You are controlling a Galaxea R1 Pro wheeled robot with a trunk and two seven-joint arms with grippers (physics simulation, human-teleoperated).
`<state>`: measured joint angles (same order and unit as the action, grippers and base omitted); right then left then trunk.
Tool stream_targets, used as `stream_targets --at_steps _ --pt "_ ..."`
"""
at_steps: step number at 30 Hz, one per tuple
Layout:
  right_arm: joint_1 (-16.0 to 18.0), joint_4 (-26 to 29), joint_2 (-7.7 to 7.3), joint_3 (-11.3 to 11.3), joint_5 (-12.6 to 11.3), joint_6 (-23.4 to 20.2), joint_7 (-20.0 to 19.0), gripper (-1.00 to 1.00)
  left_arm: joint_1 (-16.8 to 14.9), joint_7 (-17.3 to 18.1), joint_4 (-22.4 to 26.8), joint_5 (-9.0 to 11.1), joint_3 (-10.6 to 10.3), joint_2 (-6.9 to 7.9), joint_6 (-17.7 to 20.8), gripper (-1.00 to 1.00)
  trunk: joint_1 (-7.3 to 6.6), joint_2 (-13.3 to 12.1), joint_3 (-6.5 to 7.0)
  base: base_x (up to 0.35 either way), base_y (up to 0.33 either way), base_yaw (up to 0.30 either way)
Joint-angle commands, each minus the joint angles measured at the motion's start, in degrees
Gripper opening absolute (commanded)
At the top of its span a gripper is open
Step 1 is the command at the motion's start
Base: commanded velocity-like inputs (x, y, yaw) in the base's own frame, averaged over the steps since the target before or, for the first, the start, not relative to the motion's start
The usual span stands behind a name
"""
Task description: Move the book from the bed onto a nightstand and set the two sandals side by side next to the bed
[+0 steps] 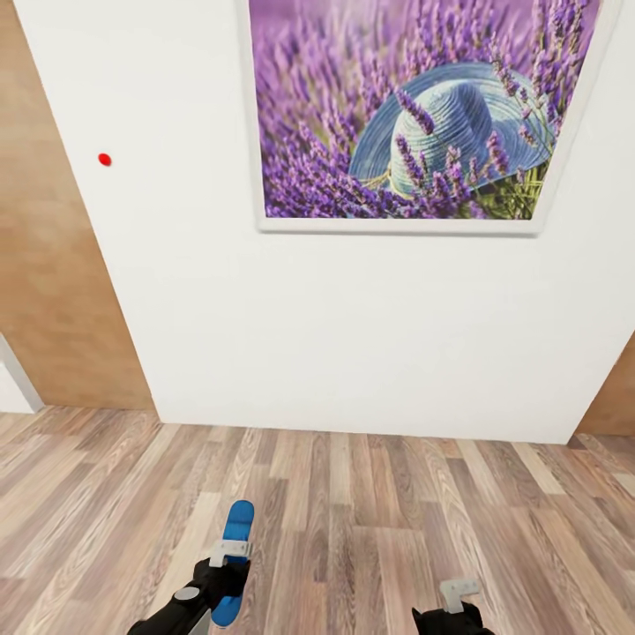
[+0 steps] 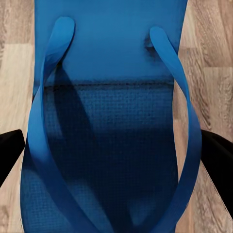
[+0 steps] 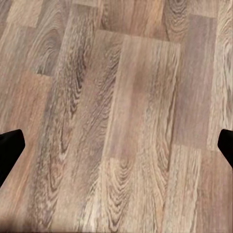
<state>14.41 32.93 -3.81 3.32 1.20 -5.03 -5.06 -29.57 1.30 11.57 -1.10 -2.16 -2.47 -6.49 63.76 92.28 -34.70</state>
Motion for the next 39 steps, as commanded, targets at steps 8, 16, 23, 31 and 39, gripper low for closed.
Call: stream_targets --at_steps 8,16,23,31,39 --pt "0.01 0.12 -0.06 0.20 0.12 -0.33 -0.04 1.00 -0.05 -0.07 -0.05 -0.13 -0.21 0.01 -0.27 -1.00 0.02 0.02 -0.10 0.255 -0.183 0.029" --pt "0.01 0.12 -0.06 0.20 0.12 -0.33 -0.04 1.00 -0.05 -0.07 -0.05 -0.13 -0.21 0.01 -0.27 -1.00 0.02 0.02 -0.10 0.244 -0.161 0.003" --pt "0.01 0.12 -0.06 0.20 0.12 -0.33 -0.04 1.00 -0.05 -0.07 -0.05 -0.07 -0.21 0.02 -0.33 -1.00 0.02 0.02 -0.10 0.100 -0.034 0.000" --pt "0.01 0.07 -0.12 0.13 0.06 -0.31 -0.04 1.00 -0.05 -0.13 -0.07 -0.08 -0.15 0.03 -0.18 -1.00 0.02 0.02 -0.10 0.012 -0.004 0.000" --pt "0.01 0.06 -0.15 0.12 0.13 -0.33 -0.04 1.00 -0.05 -1.47 -1.87 -0.11 -0.07 -0.03 2.94 -1.00 0.02 0.02 -0.10 0.001 0.000 0.000"
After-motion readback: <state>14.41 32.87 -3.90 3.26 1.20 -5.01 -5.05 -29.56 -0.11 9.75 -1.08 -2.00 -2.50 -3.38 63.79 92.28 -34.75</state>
